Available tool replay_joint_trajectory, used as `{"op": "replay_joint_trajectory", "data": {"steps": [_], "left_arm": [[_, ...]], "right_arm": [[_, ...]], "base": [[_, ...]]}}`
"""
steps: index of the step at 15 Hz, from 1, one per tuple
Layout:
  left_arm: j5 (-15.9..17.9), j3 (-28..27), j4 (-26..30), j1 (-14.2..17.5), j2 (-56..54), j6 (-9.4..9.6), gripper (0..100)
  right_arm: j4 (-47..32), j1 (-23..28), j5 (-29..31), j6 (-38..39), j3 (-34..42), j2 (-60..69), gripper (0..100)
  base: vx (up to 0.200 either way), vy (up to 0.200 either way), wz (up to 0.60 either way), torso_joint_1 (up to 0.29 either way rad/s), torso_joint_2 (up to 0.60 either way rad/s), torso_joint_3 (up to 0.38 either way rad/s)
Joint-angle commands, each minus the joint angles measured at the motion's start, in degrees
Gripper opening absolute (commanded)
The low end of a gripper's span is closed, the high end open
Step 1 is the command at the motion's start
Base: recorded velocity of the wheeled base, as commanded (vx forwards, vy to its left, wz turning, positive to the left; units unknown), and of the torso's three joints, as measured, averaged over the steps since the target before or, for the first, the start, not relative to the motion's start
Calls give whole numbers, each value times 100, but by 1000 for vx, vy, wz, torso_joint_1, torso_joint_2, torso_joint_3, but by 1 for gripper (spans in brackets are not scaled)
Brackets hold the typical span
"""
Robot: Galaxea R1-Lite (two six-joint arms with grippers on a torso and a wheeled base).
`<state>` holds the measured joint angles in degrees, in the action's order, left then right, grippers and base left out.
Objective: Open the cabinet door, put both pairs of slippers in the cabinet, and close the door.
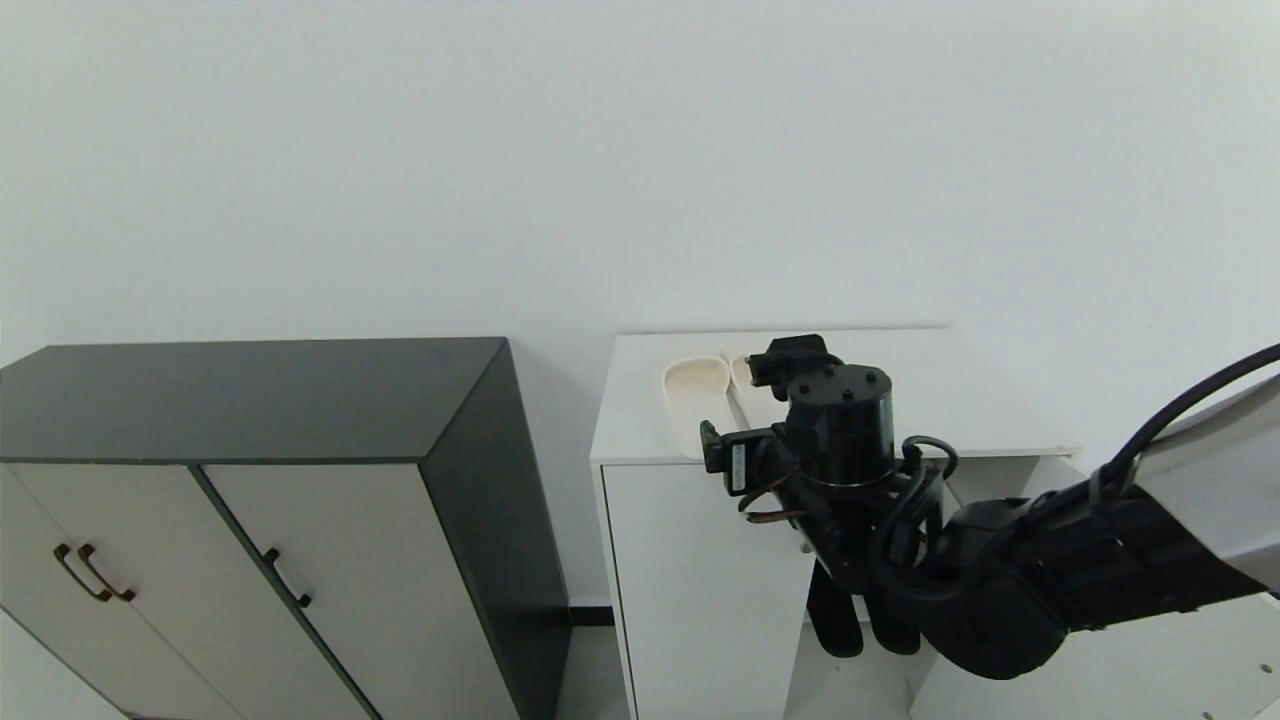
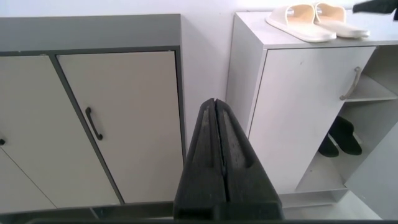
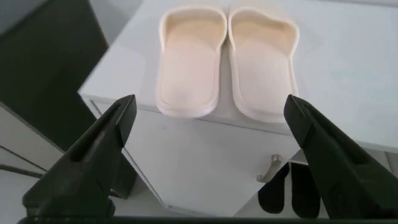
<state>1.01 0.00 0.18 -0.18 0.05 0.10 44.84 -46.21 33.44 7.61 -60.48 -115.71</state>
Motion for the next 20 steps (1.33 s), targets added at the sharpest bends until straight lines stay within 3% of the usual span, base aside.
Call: {"op": "replay_joint_trajectory", "data": {"steps": [1, 12, 15, 20], "left_arm": [[4, 0, -1, 1, 4, -1, 0], [4, 0, -1, 1, 4, -19, 0], [-5, 0, -1, 1, 4, -19, 0], [-5, 0, -1, 1, 4, -19, 0]], "right_arm": [[8, 60, 5, -5, -8, -329, 100], [16, 139, -30, -14, 1, -443, 100], [34, 209, -276, -31, 10, -514, 100], [-19, 297, -804, -31, -61, -566, 100]], "base": [[0, 0, 0, 0, 0, 0], [182, 0, 0, 5, 2, 0], [200, 0, 0, 1, 2, 2], [0, 0, 0, 0, 0, 0]]}}
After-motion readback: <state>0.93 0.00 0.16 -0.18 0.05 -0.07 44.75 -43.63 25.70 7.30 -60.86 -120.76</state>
